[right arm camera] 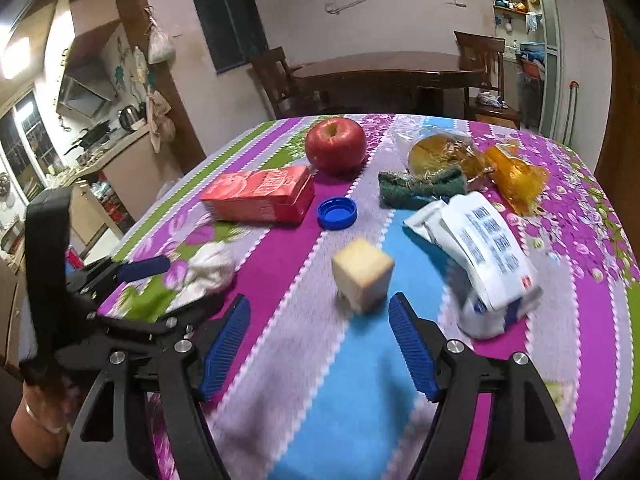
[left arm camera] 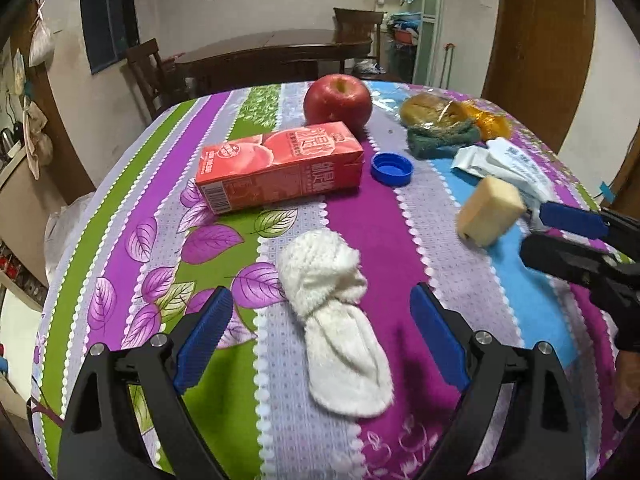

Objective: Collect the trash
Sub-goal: 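Grasp the white cloth with the left tool while the right tool grasps the beige sponge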

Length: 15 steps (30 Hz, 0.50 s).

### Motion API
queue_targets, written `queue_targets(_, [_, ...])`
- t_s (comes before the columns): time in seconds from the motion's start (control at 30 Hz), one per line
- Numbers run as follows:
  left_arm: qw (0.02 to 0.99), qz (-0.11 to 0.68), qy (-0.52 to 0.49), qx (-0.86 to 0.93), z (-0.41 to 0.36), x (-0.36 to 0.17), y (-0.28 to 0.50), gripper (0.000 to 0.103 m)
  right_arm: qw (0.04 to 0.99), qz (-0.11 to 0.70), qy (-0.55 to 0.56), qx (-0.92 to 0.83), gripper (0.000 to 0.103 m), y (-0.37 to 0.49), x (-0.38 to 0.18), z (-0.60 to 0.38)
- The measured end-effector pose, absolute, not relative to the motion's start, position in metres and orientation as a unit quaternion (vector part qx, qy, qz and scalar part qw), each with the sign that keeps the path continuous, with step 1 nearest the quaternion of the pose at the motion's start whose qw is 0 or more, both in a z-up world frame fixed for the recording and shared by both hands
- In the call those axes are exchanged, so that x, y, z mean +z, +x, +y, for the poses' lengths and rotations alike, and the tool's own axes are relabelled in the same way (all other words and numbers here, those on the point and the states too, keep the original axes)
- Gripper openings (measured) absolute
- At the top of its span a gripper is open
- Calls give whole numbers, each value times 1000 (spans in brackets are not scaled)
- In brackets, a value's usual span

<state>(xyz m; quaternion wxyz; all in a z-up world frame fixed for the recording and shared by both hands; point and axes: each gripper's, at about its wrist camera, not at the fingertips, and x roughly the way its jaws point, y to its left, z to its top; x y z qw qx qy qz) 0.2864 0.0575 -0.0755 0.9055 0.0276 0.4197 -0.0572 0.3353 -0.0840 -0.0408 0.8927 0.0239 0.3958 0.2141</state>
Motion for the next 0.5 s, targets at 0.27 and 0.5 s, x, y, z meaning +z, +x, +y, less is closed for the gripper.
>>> queue_targets(0.27, [893, 444, 11, -73, 57, -89, 299, 68, 891, 415, 31, 182, 70, 373, -62, -80])
queue_targets(0.5, [894, 445, 13, -59, 58, -90, 301, 46, 889, 424, 28, 173, 49, 383, -74, -77])
